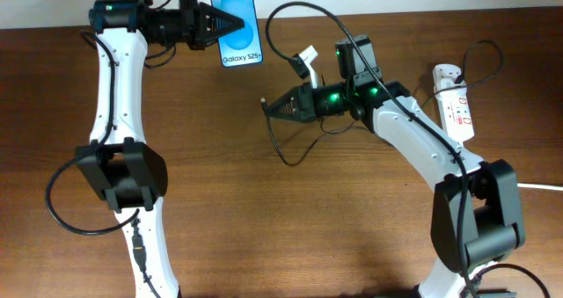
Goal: Plug charger to phone and switch on socket
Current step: 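Bring the plug up to the phone's bottom port with the right gripper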
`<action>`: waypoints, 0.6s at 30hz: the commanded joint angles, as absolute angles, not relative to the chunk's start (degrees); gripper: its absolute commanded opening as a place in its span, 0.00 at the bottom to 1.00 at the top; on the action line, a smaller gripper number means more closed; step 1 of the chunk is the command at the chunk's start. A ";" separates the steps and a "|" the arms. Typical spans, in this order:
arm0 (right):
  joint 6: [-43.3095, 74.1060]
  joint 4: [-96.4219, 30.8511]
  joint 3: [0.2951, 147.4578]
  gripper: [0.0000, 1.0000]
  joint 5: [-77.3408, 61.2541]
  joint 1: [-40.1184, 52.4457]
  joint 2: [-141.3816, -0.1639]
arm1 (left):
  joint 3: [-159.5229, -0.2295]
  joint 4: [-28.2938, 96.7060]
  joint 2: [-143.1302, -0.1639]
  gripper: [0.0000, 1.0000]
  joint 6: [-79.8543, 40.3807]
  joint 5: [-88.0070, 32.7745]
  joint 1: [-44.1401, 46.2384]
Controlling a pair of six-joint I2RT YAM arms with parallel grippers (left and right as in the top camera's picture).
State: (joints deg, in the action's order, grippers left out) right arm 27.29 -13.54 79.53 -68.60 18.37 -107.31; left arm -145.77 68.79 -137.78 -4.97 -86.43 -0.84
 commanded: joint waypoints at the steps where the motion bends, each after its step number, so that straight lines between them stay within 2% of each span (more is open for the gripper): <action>1: 38.74 -2.68 80.34 0.04 -71.68 20.25 -105.80 | -147.26 68.55 -135.35 0.00 -4.67 -90.17 -1.17; 3: 45.10 5.23 80.34 0.04 -70.96 21.02 -105.80 | -147.26 68.55 -135.35 0.00 -4.67 -90.17 -1.19; 7: 45.50 5.39 80.34 0.04 -65.47 22.70 -105.54 | -147.26 68.60 -135.35 0.00 -4.67 -84.20 -1.19; 13: 45.52 5.43 81.69 0.04 -59.22 22.76 -105.49 | -147.26 68.62 -135.35 0.00 -4.64 -86.43 -1.19; 18: 45.52 5.45 83.83 0.04 -59.29 22.76 -105.49 | -147.26 68.60 -135.35 0.00 -4.62 -86.17 -1.17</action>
